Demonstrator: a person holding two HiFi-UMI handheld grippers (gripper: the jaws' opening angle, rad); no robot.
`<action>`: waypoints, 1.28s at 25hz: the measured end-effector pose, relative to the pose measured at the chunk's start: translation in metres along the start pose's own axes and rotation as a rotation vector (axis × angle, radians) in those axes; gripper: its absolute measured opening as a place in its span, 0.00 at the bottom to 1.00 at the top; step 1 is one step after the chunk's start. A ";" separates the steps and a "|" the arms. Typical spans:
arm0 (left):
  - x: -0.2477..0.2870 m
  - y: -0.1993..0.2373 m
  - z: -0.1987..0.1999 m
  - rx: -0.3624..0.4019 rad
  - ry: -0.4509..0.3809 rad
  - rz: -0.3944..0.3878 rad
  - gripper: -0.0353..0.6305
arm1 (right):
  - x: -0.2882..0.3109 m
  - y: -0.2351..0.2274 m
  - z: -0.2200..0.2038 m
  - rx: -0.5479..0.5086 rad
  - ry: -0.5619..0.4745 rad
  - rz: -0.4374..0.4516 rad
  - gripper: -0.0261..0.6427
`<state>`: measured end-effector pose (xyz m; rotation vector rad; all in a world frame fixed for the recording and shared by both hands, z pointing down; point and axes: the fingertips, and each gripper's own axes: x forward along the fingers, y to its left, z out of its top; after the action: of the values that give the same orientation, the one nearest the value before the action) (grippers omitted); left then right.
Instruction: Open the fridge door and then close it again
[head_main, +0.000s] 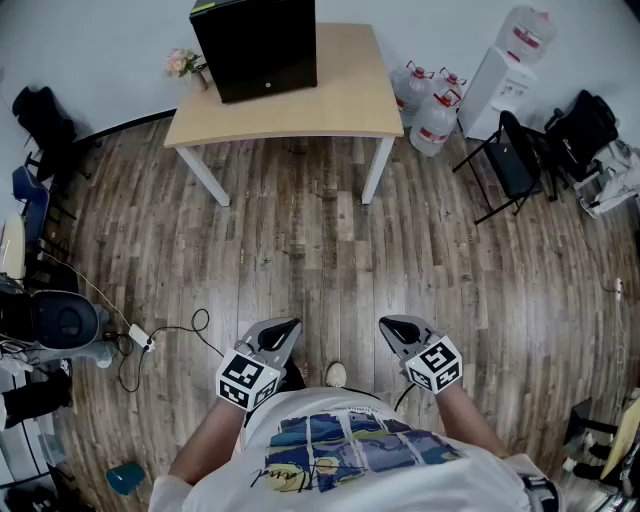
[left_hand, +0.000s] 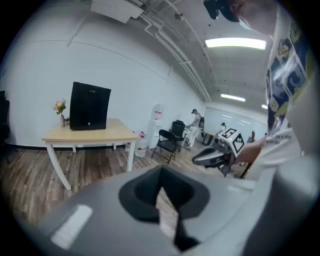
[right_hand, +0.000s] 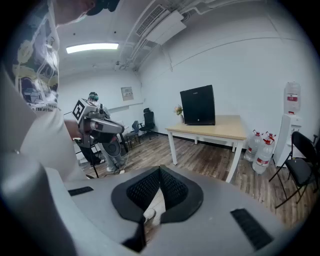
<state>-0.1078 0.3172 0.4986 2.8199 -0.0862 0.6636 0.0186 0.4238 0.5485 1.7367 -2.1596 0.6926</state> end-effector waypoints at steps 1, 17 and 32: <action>0.004 0.004 0.003 -0.007 -0.008 -0.003 0.06 | 0.003 -0.005 0.001 -0.004 -0.001 -0.002 0.06; 0.062 0.162 0.109 0.021 -0.175 -0.070 0.06 | 0.115 -0.089 0.132 -0.082 -0.001 -0.049 0.06; 0.046 0.302 0.136 -0.075 -0.221 0.084 0.06 | 0.277 -0.143 0.299 -0.338 0.004 0.165 0.13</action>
<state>-0.0418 -0.0090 0.4682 2.8190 -0.2648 0.3543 0.1150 0.0118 0.4622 1.3962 -2.2769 0.3392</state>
